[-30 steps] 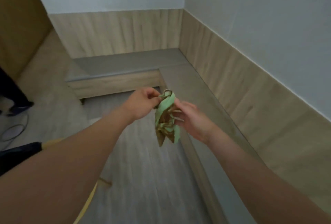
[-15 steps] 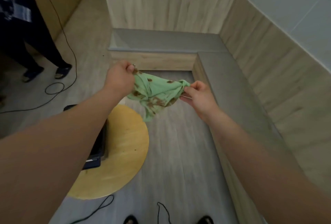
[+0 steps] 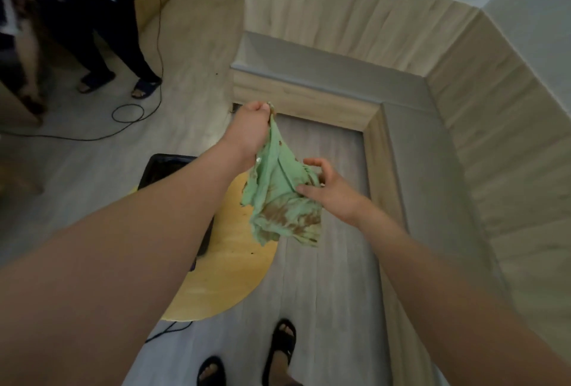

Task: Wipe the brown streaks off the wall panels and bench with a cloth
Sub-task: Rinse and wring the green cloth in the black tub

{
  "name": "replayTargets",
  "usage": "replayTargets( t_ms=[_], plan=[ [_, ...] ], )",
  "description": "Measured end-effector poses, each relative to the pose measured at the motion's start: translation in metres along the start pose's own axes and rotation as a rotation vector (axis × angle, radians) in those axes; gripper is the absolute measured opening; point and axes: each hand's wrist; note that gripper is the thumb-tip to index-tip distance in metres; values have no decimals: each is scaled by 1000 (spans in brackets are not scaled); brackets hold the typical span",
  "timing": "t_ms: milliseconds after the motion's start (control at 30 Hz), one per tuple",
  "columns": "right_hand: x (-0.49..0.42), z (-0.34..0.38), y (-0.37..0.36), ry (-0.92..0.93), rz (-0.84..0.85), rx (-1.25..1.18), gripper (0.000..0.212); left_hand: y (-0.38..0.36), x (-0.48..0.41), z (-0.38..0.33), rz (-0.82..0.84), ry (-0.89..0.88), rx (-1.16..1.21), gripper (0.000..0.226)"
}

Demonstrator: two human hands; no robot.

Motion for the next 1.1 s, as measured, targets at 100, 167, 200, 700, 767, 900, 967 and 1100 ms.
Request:
replayTargets(
  t_ms=[100,167,200,700,767,900,967,1100],
  plan=[
    [-34,-17,1,-23,109,193,37,27,-10,9,-214,138,200,22],
    [-53,-28,1,-34,84,328,25,46,-14,18,-370,177,237,34],
    [-64,-33,1,-40,52,355,27,56,-13,21,-426,186,228,36],
    [-174,31,-129,-120,72,-208,14,245,-38,101,-186,272,-439,33],
    [-184,41,-158,-121,96,-227,12,259,-41,117,-144,322,-513,34],
    [-205,42,-205,-231,171,-270,10,282,-50,156,4,490,-605,40],
    [-222,28,-226,-255,119,-6,9,290,-53,177,168,641,-627,34],
    [-244,-2,-253,-202,180,649,46,296,-65,214,206,817,-525,32]
  ],
)
Point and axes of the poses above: each hand's wrist, its own x-axis away from the middle knuckle, its own y-axis out of the back of the hand, z = x × y, and after that the axes turned 3 degrees about -y, right-handed
